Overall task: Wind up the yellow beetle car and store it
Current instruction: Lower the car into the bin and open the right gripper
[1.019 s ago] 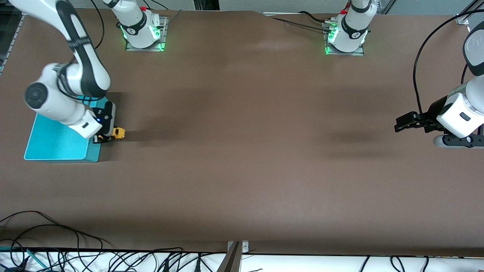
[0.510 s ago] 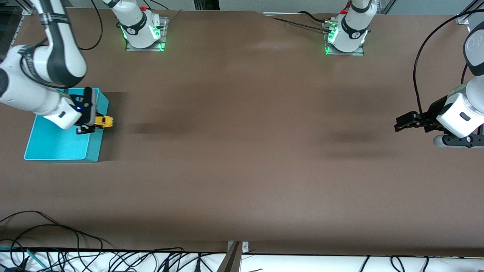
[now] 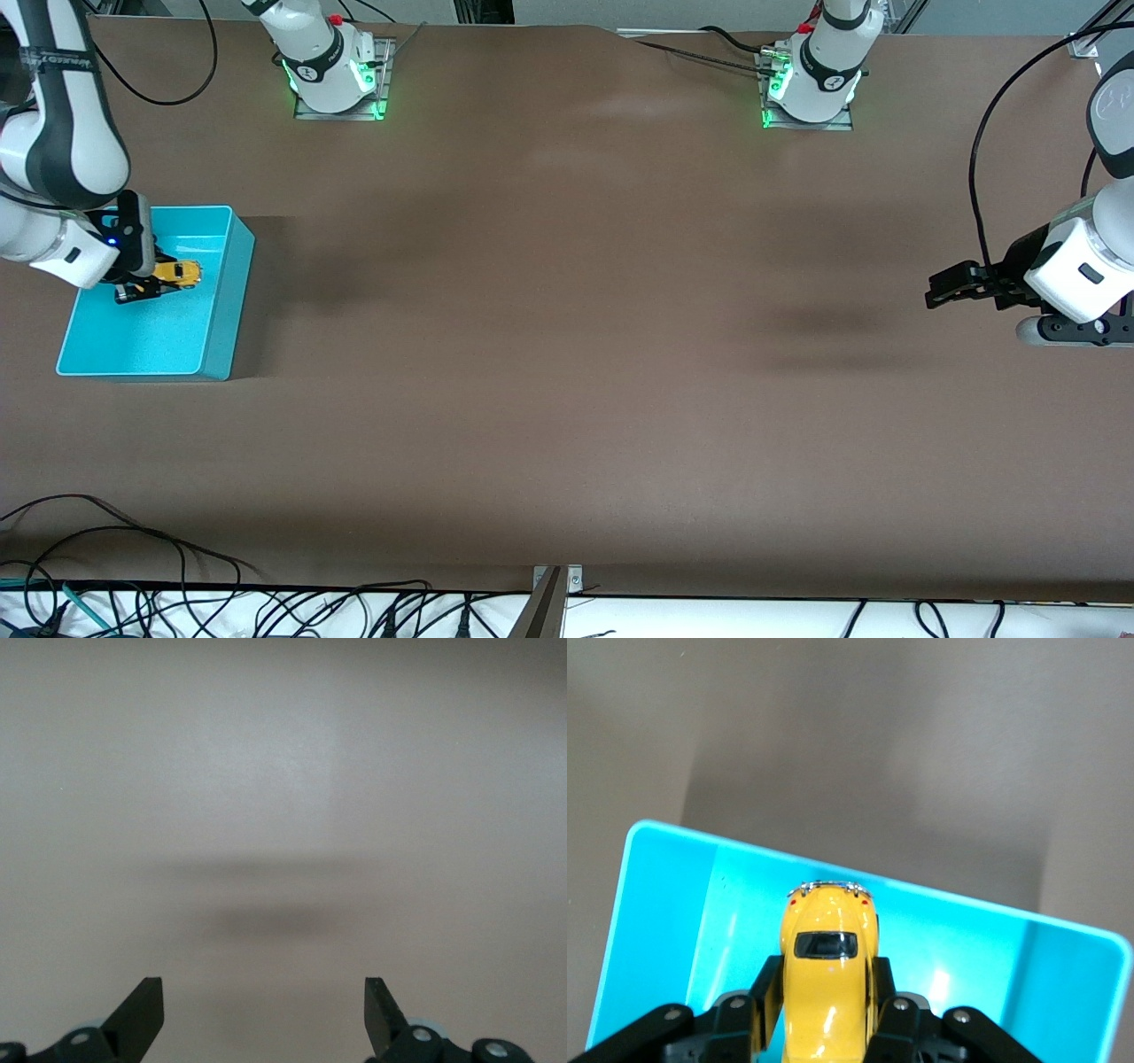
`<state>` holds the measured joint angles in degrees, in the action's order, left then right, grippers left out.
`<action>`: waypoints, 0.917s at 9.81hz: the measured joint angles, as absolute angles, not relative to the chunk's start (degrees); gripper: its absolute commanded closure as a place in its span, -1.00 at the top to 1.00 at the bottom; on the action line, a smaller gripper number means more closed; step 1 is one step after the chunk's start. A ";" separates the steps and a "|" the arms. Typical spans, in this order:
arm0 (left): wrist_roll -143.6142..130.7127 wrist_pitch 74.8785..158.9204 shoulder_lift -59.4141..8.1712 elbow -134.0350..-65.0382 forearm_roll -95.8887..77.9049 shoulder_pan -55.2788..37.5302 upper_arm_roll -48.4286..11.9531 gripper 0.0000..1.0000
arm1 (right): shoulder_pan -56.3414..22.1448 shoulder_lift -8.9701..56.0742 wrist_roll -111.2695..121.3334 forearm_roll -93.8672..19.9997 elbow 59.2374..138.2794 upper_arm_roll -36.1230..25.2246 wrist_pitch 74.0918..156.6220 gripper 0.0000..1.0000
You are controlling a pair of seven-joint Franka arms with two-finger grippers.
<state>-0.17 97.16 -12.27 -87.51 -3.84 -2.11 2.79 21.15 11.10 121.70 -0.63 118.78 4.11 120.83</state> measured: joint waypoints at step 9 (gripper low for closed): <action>-0.04 96.35 -12.27 -87.50 -2.60 -2.13 2.75 1.00 | 29.63 23.32 131.61 -0.61 120.11 3.16 124.40 1.00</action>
